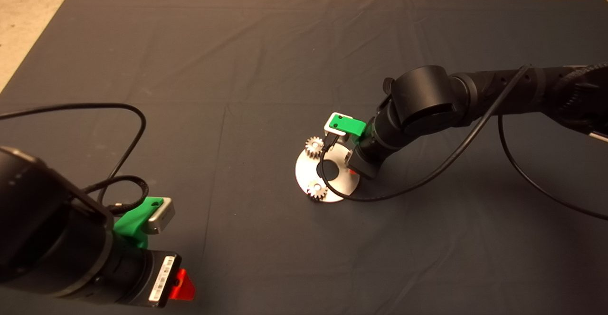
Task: Install three planetary gears onto the carrier pins
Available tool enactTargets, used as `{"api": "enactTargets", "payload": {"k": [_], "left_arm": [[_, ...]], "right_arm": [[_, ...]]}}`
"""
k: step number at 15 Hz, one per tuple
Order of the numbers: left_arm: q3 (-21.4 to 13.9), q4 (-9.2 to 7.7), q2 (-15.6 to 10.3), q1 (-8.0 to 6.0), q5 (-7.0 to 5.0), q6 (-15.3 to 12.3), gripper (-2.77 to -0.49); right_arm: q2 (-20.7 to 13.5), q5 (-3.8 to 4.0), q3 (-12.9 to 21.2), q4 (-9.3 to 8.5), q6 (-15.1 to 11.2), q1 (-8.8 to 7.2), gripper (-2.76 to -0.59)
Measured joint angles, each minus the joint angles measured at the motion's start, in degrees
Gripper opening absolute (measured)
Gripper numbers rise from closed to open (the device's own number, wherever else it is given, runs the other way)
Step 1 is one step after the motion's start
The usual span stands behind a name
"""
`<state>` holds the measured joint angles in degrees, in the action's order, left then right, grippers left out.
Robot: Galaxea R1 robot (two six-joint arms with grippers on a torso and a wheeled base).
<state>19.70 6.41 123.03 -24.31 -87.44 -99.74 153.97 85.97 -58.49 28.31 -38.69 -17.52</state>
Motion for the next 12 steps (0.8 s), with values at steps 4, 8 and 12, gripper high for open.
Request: {"api": "enactTargets", "payload": {"k": [4,8,12], "left_arm": [[0.0,0.0,0.0,0.0,0.01,0.01,-0.95],[0.0,0.0,0.01,0.0,-0.01,0.0,-0.95],[0.0,0.0,0.01,0.0,0.01,0.0,-0.95]], "right_arm": [[0.0,-0.02,0.5,-0.04,-0.02,0.22,-2.31],[-0.02,-0.02,0.52,-0.02,-0.01,0.21,-2.31],[-0.18,0.11,0.52,-0.02,0.0,0.22,-2.31]]}}
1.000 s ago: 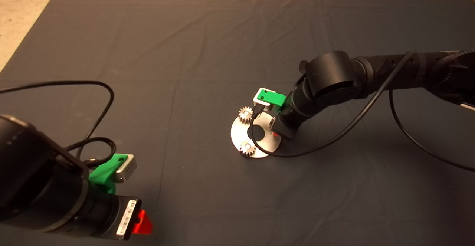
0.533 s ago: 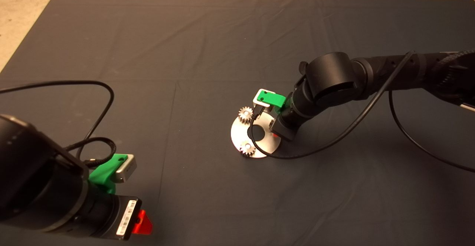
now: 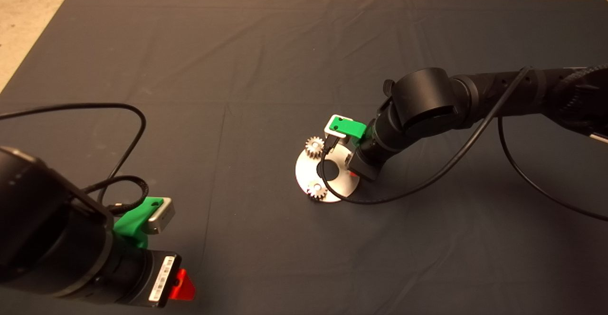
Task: Install three planetary gears onto the carrier pins
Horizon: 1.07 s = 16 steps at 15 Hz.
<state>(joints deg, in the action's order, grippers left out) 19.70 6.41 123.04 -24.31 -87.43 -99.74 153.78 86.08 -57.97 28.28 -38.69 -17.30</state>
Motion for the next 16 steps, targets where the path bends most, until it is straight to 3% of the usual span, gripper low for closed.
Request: {"api": "enactTargets", "payload": {"k": [16], "left_arm": [[0.0,0.0,0.0,0.01,0.0,0.0,-0.95]], "right_arm": [[-0.06,0.17,0.02,0.32,0.02,0.74,-2.31]]}}
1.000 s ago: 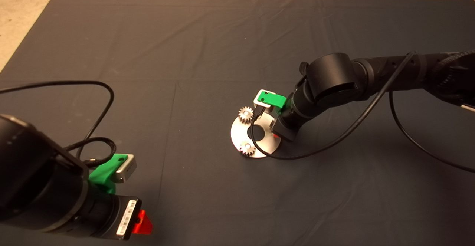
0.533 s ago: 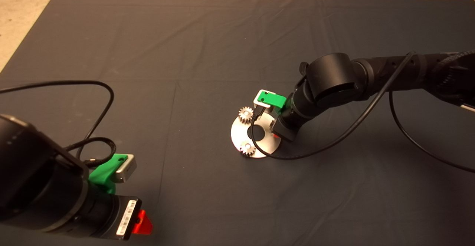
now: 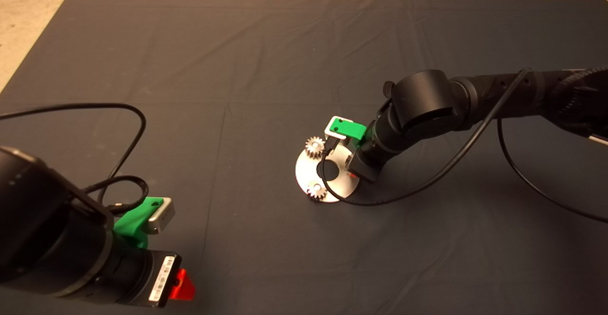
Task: Install three planetary gears onto the carrier pins
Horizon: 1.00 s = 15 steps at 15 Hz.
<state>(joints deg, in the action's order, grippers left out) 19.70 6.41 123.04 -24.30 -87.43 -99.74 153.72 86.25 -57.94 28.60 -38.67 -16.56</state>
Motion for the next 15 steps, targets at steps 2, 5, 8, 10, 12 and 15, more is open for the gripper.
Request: {"api": "enactTargets", "payload": {"k": [2,5,8,10,12,15], "left_arm": [[0.0,0.0,0.0,-0.01,0.0,0.02,-0.95],[0.0,0.0,-0.02,-0.01,-0.02,0.0,-0.95],[0.0,0.0,0.0,-0.01,0.0,0.0,-0.95],[0.0,0.0,0.0,-0.01,0.0,0.0,-0.95],[0.0,0.0,-0.01,0.0,0.0,0.0,-0.95],[0.0,0.0,-0.01,0.0,0.0,0.01,-0.95]], "right_arm": [[-0.24,-0.11,0.0,0.0,0.0,0.19,-2.31],[-0.24,-0.1,-0.02,0.01,0.0,0.19,-2.31],[-0.22,-0.09,-0.01,0.02,0.0,0.2,-2.28],[-0.2,-0.11,0.0,0.01,0.0,0.19,-2.2],[-0.15,-0.01,0.0,0.01,0.0,0.19,-2.2],[-0.06,0.0,0.0,0.0,0.0,0.19,-2.08]]}}
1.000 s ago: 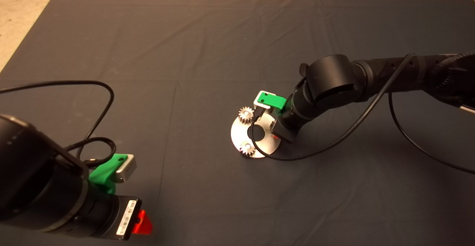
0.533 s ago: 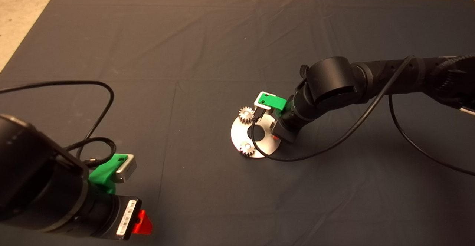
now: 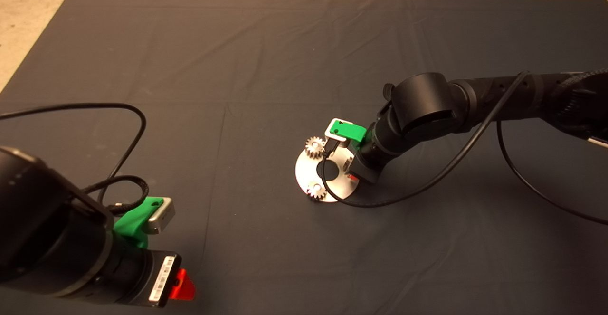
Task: Install three planetary gears onto the carrier pins
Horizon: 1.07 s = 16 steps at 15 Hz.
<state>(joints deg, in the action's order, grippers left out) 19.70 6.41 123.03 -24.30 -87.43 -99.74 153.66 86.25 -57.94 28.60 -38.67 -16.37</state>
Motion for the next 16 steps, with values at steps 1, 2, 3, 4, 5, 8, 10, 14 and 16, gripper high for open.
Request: {"api": "enactTargets", "payload": {"k": [1,2,3,4,5,8,10,14,16], "left_arm": [[0.0,0.0,0.01,-0.01,0.0,0.02,-0.95],[0.0,0.0,0.01,-0.01,0.0,0.0,-0.95],[0.0,0.0,0.01,0.02,0.0,0.0,-0.95],[0.0,0.0,0.01,-0.01,0.0,-0.01,-0.95],[0.0,0.0,0.01,0.01,0.0,-0.01,-0.95],[0.0,0.0,0.01,-0.01,0.0,-0.01,-0.91],[0.0,0.0,0.18,-0.01,-0.02,0.02,-0.79],[0.0,0.01,1.42,0.02,-0.01,0.1,-0.66],[0.0,0.02,2.22,0.02,-0.02,0.09,-0.56]], "right_arm": [[0.0,0.0,0.04,0.0,0.0,0.0,-2.07],[0.0,0.05,0.1,0.0,-0.02,0.0,-2.06],[0.0,0.2,0.72,0.0,-0.02,0.0,-1.93],[0.04,0.4,2.17,-0.01,-0.02,-0.05,-1.91],[0.24,0.74,3.55,-0.07,-0.02,-0.23,-1.91],[-0.02,1.1,6.41,-0.07,-1.3,-3.05,-1.78],[-1.02,1.13,9.03,-0.21,-3.49,-3.96,-1.75],[-8.03,1.05,10.97,-4.5,-9.05,-4.46,-1.65],[-14.02,1.21,11.4,-11.8,-10.58,-4.57,-1.47]]}}
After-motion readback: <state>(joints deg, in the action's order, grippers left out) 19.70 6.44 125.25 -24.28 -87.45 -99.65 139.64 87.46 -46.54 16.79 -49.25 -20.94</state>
